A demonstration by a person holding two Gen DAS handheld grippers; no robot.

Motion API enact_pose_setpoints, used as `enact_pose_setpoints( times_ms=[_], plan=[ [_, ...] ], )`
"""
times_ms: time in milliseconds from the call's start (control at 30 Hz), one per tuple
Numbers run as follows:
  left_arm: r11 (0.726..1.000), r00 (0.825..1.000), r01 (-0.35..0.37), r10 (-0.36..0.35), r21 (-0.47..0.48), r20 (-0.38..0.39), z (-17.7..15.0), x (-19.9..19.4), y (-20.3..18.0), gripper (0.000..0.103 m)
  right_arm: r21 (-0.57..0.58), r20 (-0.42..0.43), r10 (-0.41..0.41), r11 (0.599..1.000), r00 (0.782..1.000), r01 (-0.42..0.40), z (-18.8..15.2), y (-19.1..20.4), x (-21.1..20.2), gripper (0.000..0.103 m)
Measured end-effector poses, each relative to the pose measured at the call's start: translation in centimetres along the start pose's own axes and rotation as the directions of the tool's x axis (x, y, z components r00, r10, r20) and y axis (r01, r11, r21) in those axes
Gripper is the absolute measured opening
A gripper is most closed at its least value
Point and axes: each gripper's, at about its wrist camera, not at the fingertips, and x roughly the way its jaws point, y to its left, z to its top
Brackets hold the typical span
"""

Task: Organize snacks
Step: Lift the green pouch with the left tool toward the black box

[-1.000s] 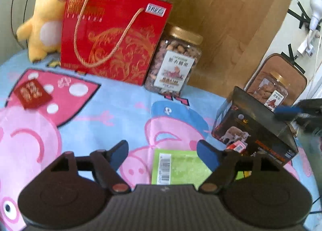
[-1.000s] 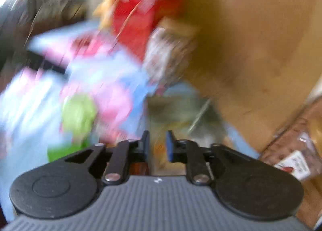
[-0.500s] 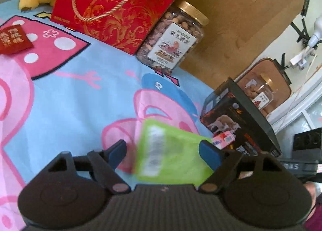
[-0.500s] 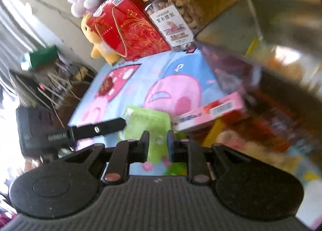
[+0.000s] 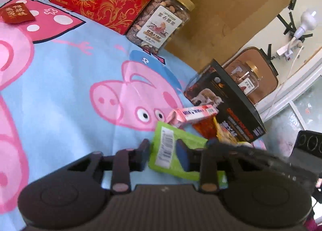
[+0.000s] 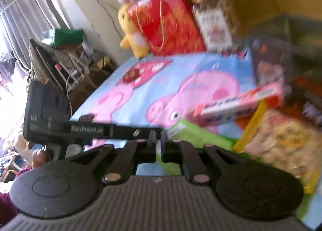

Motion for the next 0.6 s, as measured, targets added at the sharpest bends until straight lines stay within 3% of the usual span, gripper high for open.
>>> enact_pose_setpoints(
  times_ms=[33,67,100,233,333,433,467,567,600],
  plan=[
    [1.0,1.0,0.006,-0.006,-0.003,0.004,-0.2,-0.4,-0.1,0.053,-0.029,0.026,-0.026,0.999,0.999,0.027,0.0,-0.2,-0.9,0.017],
    [1.0,1.0,0.006,-0.006,-0.002,0.01,-0.3,-0.6,-0.3,0.064,-0.047,0.043,-0.049,0.998,0.998,0.051,0.0,-0.6,-1.3,0.032],
    [1.0,1.0,0.003,-0.003,0.008,0.018,-0.3,-0.9,-0.5,0.067,-0.054,0.053,-0.067,0.996,0.996,0.07,-0.2,-0.9,-2.2,0.041],
    [0.999,1.0,-0.018,0.017,0.037,0.004,0.0,-0.2,-1.0,0.067,0.0,0.073,-0.132,0.991,0.988,0.133,-2.0,-3.0,-4.4,0.042],
    [0.999,1.0,0.006,-0.006,0.049,0.002,0.3,0.5,-1.2,0.071,0.057,0.066,-0.143,0.989,0.988,0.139,-3.7,-3.8,-5.0,0.042],
    [0.998,1.0,0.016,-0.016,0.063,0.0,0.3,1.4,-1.7,0.066,0.113,0.065,-0.149,0.983,0.987,0.141,-4.4,-4.2,-4.3,0.042],
    [0.997,1.0,0.01,-0.01,0.073,-0.005,0.1,1.6,-2.1,0.057,0.126,0.06,-0.132,0.984,0.989,0.124,-4.4,-4.2,-3.7,0.04],
    [0.996,0.998,0.047,-0.044,0.07,-0.039,-0.5,1.9,-2.3,0.041,0.102,0.044,-0.12,0.988,0.992,0.115,-4.2,-3.2,-2.4,0.024],
    [0.996,0.997,0.057,-0.054,0.062,-0.046,-0.7,1.8,-2.3,0.038,0.076,0.045,-0.129,0.989,0.991,0.126,-4.2,-2.6,-2.0,0.024]
  ],
)
